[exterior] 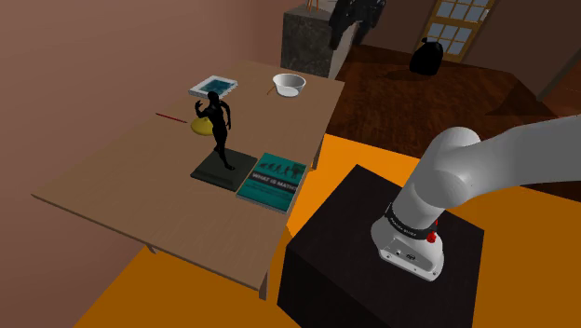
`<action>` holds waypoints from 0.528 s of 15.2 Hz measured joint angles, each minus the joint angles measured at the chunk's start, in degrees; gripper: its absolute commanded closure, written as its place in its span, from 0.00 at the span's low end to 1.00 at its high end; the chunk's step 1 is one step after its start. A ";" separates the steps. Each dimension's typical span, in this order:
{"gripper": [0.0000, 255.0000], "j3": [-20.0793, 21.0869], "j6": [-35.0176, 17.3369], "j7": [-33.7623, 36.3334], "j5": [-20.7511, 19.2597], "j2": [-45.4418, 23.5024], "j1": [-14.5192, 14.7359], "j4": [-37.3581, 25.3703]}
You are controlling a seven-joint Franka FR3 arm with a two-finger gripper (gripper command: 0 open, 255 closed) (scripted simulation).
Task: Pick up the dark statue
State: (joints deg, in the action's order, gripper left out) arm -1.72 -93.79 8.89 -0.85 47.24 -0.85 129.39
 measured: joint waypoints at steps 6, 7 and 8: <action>0.00 1.86 -4.80 3.25 2.07 -7.19 0.50 -1.07; 0.00 2.38 -5.48 4.13 2.56 -9.21 0.65 -2.13; 0.00 2.88 -6.47 4.97 3.03 -11.06 0.79 -2.69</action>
State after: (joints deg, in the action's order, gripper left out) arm 1.16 -100.26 13.87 2.18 36.18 -0.06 126.70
